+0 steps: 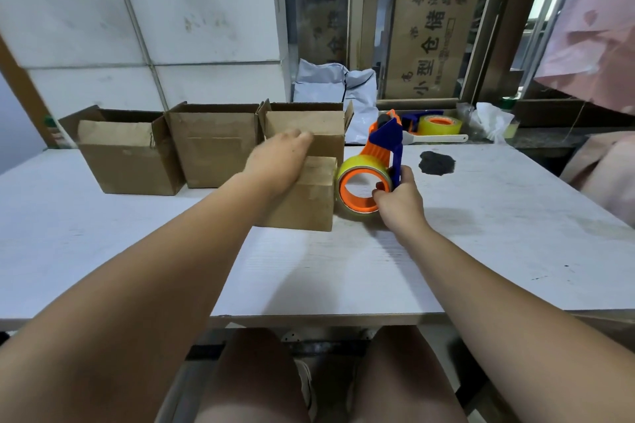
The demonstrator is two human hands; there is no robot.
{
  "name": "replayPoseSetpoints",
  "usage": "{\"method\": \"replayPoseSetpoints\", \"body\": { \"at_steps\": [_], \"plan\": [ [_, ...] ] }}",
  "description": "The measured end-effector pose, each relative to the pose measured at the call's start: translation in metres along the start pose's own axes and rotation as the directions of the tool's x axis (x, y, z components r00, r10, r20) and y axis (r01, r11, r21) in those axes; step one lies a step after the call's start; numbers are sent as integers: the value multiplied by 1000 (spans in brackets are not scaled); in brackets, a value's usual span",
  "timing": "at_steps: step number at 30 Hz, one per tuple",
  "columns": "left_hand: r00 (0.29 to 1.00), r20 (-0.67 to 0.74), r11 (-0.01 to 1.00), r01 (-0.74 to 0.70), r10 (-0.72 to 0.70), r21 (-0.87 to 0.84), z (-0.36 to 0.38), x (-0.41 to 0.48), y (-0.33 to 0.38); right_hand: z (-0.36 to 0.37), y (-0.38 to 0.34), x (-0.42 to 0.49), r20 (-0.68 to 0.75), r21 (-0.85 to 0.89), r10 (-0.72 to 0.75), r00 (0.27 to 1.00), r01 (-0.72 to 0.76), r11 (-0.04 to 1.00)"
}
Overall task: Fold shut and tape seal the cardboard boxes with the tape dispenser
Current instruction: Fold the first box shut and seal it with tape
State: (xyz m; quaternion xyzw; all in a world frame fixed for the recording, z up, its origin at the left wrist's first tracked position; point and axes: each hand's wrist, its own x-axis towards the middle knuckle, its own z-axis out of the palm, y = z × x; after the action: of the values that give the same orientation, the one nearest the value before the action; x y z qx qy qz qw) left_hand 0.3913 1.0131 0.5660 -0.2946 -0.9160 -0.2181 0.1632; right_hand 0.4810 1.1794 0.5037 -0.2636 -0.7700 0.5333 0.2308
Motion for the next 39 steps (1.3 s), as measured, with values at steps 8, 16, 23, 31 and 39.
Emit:
{"method": "replayPoseSetpoints", "body": {
  "at_steps": [8, 16, 23, 31, 39],
  "plan": [
    [928, 373, 997, -35, 6, 70, 14, 8, 3, -11, -1, 2, 31, 45, -5, 1000, 4, 999],
    [898, 436, 987, -16, -57, 163, 19, 12, 3, -24, -14, 8, 63, -43, -61, 996, 63, 997],
    [900, 432, 990, -5, -58, 143, 18, 11, 4, -35, -15, 7, 28, -349, -317, 948, 306, 886],
    [904, 423, 989, -5, -59, 149, 17, 10, 6, -46, -11, 5, 63, -491, -344, 937, 330, 806],
    [911, 407, 988, -2, -61, 154, 14, 6, 8, -50, -14, 4, 82, -320, -123, 989, 143, 937]
  ]
}}
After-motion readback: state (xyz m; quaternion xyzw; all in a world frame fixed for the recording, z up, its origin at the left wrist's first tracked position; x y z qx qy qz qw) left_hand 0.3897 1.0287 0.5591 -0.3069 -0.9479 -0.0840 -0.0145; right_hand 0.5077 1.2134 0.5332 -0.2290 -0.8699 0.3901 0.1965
